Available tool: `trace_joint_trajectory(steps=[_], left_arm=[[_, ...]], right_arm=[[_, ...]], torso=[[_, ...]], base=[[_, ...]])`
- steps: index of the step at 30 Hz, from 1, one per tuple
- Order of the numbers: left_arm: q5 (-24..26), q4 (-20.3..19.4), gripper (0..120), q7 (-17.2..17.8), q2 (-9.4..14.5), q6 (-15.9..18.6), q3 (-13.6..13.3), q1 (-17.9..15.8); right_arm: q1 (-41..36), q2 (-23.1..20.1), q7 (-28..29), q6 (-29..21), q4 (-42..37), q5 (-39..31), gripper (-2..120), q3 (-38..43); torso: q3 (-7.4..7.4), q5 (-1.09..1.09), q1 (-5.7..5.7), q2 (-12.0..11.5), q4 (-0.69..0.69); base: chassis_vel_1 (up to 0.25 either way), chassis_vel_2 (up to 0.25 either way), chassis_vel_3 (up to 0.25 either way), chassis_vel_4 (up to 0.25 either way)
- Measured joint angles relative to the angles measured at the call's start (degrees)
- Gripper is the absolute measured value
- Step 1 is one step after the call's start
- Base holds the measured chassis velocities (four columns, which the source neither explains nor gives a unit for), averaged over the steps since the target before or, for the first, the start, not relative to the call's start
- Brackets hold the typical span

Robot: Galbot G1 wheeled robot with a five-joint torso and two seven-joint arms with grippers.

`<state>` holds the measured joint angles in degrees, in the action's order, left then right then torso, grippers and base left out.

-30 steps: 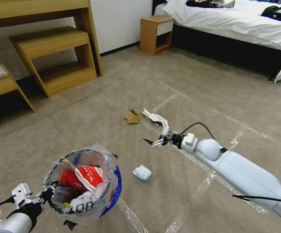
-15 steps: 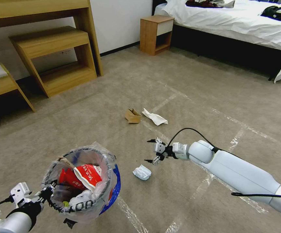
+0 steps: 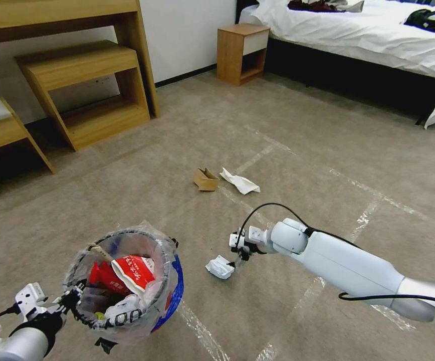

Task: Pick up the trash bin and place the garbage on the floor into it.

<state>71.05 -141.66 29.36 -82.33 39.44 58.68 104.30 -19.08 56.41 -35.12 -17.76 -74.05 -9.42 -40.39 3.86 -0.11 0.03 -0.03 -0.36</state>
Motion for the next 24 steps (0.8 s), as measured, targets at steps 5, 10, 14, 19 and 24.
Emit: trace_joint_trajectory(steps=[5,10,14,19,24], left_arm=[[-0.5,0.2,0,0.0,-0.3,0.0,-0.3,0.3],[-0.9,0.2,0,0.0,-0.5,-0.1,-0.6,0.5],[-1.2,0.2,0,-0.1,-0.7,-0.1,-0.8,0.6],[-1.8,0.1,0,-0.2,-0.8,-0.1,-1.3,0.7],[-3.0,0.2,0,-0.5,-1.2,-0.2,-2.2,0.9]], right_arm=[[-2.1,2.7,0.3,1.0,3.8,-0.2,100,0.1],[-3.1,4.4,2.3,0.8,5.2,-0.6,100,0.3],[-3.5,6.2,3.9,0.5,6.6,-1.6,100,0.2],[-3.8,8.9,5.7,0.2,9.4,-2.2,100,0.3],[-5.0,11.3,8.6,-1.7,11.7,-3.7,100,0.8]], torso=[[0.00,0.00,0.00,0.0,0.00],[0.00,0.00,0.00,0.0,0.00],[0.00,-0.01,0.00,0.0,0.00],[-0.01,-0.01,0.00,0.0,0.01],[-0.01,-0.01,0.00,0.0,0.00]], base=[[0.000,0.000,0.000,0.000],[0.000,0.000,0.000,0.000],[0.000,0.000,0.000,0.000],[0.000,0.000,0.000,0.000],[0.000,0.000,0.000,0.000]])
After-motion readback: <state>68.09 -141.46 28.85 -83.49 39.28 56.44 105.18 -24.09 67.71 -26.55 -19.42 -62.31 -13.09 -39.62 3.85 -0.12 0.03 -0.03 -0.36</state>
